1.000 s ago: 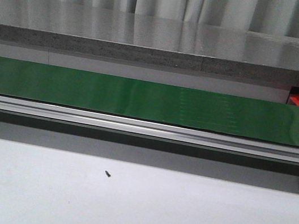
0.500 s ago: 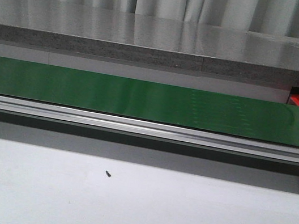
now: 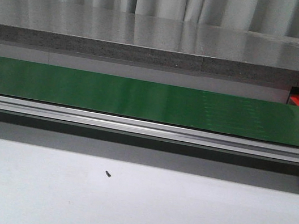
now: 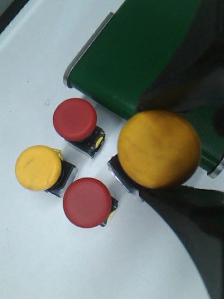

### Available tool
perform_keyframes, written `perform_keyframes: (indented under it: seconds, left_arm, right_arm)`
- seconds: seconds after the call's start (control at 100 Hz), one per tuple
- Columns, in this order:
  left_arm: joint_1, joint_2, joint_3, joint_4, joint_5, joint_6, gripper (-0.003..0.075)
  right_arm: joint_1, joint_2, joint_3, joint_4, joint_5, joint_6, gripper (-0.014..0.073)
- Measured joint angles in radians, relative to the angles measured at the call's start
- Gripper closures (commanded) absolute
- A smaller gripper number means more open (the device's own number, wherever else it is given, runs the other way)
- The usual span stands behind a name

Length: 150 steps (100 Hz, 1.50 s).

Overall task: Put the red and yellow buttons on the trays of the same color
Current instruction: 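Set the yellow button on the belt and open the left gripper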

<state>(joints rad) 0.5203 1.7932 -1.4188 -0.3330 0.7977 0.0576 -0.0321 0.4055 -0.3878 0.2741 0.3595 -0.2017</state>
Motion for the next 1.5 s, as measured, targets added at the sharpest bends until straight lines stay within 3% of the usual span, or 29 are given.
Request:
perform_keyframes:
  seconds: [0.19, 0.57, 0.93, 1.0, 1.17, 1.24, 1.5]
  left_arm:
    - [-0.021, -0.052, 0.0, 0.005, 0.039, 0.027, 0.0512]
    - [-0.158, -0.056, 0.0, 0.001, 0.044, 0.036, 0.0512]
    - [-0.181, 0.009, 0.0, -0.014, 0.039, 0.036, 0.0503]
    - [-0.181, 0.013, 0.0, -0.021, 0.039, 0.036, 0.0459]
    - [-0.181, 0.015, 0.0, -0.028, 0.044, 0.059, 0.0214]
    - [-0.181, 0.015, 0.0, -0.04, 0.046, 0.078, 0.015]
    - [-0.181, -0.005, 0.0, -0.096, 0.048, 0.133, 0.0141]
  right_arm:
    - [0.0, 0.0, 0.0, 0.0, 0.0, 0.0, 0.0717]
    - [0.0, 0.0, 0.0, 0.0, 0.0, 0.0, 0.0717]
    - [0.0, 0.0, 0.0, 0.0, 0.0, 0.0, 0.0717]
    - [0.0, 0.0, 0.0, 0.0, 0.0, 0.0, 0.0717]
    - [0.0, 0.0, 0.0, 0.0, 0.0, 0.0, 0.0717]
    - [0.0, 0.0, 0.0, 0.0, 0.0, 0.0, 0.0717]
    - [0.0, 0.0, 0.0, 0.0, 0.0, 0.0, 0.0717]
